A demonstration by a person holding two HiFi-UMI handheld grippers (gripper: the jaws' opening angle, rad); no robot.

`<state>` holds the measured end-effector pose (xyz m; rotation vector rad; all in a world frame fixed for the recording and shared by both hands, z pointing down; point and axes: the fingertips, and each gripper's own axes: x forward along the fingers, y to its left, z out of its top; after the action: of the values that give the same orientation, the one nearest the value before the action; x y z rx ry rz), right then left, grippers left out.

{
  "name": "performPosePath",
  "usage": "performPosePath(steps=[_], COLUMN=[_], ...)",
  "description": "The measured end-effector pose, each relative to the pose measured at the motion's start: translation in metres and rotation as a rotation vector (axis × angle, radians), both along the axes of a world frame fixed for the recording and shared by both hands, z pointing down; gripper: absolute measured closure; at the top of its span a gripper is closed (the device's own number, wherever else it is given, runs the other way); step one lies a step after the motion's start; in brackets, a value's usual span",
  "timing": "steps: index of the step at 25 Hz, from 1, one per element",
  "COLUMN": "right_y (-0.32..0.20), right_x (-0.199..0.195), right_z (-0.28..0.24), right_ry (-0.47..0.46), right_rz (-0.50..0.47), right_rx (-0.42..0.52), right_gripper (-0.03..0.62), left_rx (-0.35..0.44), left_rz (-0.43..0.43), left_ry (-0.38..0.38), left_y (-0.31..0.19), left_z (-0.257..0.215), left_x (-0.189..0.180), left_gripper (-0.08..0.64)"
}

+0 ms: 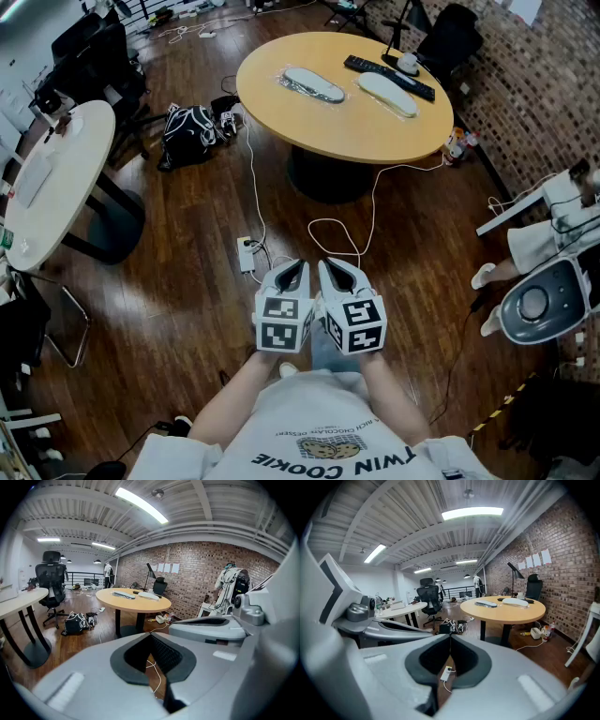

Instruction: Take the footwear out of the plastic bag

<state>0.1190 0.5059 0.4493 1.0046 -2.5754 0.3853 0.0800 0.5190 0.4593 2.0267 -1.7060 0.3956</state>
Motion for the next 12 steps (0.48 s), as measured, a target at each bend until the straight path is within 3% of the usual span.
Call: performPosePath(steps=[12], right_y=[-0.178], right_x=[-0.009], right_z=[0.014], right_ry=[0.011], right_rz=[-0.048], right_rx=[-0.036], right_gripper=[0.589], left_rx=[-0.028], left_rz=[-0.030], left_ry=[-0.001], left_y=[-0.184], left_z=[0.009], left_x=[-0.009], left_gripper=[0.554])
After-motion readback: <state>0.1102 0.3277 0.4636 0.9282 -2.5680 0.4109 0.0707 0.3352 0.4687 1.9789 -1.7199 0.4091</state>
